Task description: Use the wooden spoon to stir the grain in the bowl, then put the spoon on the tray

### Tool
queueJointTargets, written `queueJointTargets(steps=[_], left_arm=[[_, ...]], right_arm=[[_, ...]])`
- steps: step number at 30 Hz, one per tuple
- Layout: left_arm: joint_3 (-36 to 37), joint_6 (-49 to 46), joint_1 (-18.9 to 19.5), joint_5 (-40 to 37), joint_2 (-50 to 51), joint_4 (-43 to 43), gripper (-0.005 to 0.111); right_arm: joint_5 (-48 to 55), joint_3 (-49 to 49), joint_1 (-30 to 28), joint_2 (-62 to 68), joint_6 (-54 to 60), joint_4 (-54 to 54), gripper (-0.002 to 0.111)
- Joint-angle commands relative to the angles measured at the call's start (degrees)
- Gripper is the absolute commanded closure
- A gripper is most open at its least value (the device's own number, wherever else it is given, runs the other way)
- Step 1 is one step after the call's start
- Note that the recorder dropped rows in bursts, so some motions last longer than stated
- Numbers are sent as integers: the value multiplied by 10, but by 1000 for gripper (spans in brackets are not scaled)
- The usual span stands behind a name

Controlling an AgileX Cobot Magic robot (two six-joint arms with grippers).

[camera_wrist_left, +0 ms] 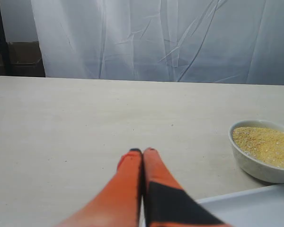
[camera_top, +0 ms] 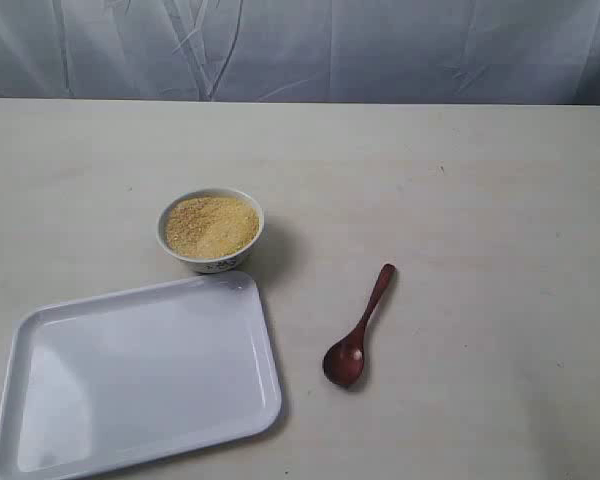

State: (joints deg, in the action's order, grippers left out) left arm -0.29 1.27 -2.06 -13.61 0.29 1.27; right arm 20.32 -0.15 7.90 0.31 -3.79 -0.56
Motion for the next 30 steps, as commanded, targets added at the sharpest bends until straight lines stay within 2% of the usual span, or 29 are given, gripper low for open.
queueJointTargets(steps=[1,8,14,17,24,27,30], left_arm=[[3,-2,3,4,-3,0,106],[3,-2,3,4,-3,0,106],[3,-2,3,4,-3,0,106],[3,-2,3,4,-3,0,106],[3,-2,3,4,-3,0,106],[3,-2,3,4,-3,0,106],[3,-2,3,4,-3,0,106]], right_arm=[[-69,1,1,-3,2,0,108],[-381,1,1,-3,2,0,108],[-557,1,1,-3,2,0,108],[-602,1,1,-3,5,-7,108],[-551,1,1,-3,5,-74,108],[-431,0,1,-3,5,-77,108],[-249,-59,1,35,5,-77,109]])
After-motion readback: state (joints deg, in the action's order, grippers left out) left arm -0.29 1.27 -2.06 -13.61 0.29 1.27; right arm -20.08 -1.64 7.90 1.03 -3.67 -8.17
